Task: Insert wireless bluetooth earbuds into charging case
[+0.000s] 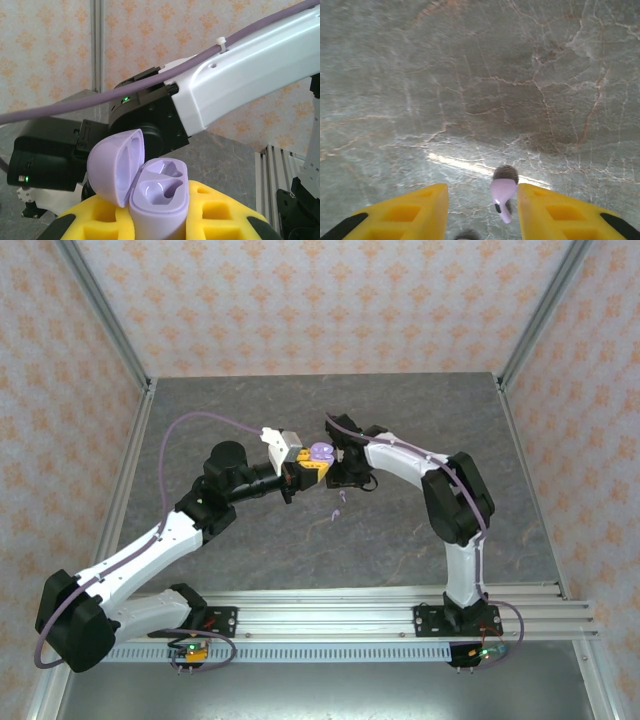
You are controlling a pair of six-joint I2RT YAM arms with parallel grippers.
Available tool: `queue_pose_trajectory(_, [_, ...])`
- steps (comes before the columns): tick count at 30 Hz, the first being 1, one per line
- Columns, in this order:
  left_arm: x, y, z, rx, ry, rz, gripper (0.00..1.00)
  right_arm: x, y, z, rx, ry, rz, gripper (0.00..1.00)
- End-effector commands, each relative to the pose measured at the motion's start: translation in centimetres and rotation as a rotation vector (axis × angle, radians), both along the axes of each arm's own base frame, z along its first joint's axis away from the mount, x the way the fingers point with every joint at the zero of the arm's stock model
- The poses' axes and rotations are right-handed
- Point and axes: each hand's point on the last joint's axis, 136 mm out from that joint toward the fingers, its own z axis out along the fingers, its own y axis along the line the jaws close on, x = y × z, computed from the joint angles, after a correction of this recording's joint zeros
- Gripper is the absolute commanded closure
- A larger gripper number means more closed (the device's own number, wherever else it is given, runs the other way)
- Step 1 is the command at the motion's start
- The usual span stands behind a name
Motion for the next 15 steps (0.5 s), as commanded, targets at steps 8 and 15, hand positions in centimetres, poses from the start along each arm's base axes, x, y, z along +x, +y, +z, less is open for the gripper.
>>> queue_pose_trajectory(8, [-0.2, 0.3, 2.1, -0.016, -0.06, 0.016, 0.94, -0.3, -1.1, -1.1, -0.138, 0.021, -0.031, 0.59])
queue_pose_trajectory(15, [-0.2, 0.3, 1.8, -0.014, -0.052, 0.016, 0.93, -0.6, -0.7, -1.5, -0.121, 0.036, -0.016, 0.62])
